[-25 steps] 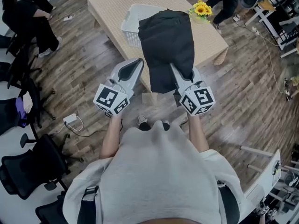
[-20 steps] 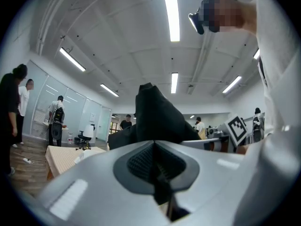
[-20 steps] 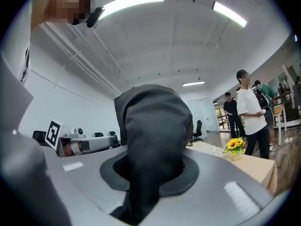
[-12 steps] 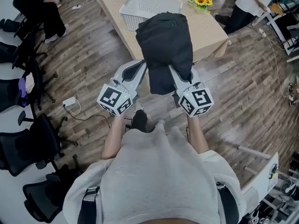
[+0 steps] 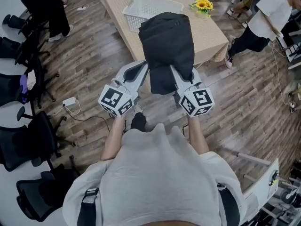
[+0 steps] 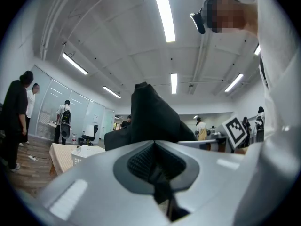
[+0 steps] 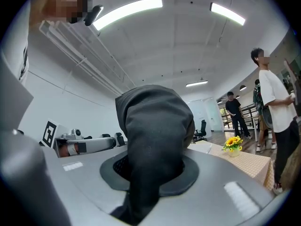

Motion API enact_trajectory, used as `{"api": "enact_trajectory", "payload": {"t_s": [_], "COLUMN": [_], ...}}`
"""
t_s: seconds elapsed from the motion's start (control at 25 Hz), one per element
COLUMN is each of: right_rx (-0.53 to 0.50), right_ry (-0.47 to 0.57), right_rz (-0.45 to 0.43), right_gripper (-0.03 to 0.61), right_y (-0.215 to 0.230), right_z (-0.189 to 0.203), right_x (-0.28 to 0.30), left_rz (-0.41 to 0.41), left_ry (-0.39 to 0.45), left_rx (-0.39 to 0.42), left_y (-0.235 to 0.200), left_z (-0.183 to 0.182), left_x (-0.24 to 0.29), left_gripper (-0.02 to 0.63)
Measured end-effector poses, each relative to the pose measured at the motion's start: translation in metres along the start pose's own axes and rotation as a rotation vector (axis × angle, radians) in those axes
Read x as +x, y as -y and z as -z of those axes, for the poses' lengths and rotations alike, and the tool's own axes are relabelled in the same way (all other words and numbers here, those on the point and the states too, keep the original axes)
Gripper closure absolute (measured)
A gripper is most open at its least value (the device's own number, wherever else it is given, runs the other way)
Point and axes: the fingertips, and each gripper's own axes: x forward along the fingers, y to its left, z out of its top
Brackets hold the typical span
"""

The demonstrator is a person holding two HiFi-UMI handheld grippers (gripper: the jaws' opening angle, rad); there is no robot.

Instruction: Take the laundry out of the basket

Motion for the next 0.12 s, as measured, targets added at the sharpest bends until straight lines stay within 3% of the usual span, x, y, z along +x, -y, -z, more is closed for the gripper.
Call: {"api": "enact_trajectory", "payload": {"t_s": [0.12], "right_rx": [-0.013], "right_ry": [0.002], "right_rz": [-0.004], "right_gripper": [0.485], "right_y": [-0.0042], "right_z": [-0.0019], "right_x": [0.0021], "left_rz": [0.000], "left_ry": [0.001], "left_rx": [-0.002], "left_y": [-0.0006], "left_z": [-0.0013], "left_x": [-0.0028], "left_gripper": [0.606]}}
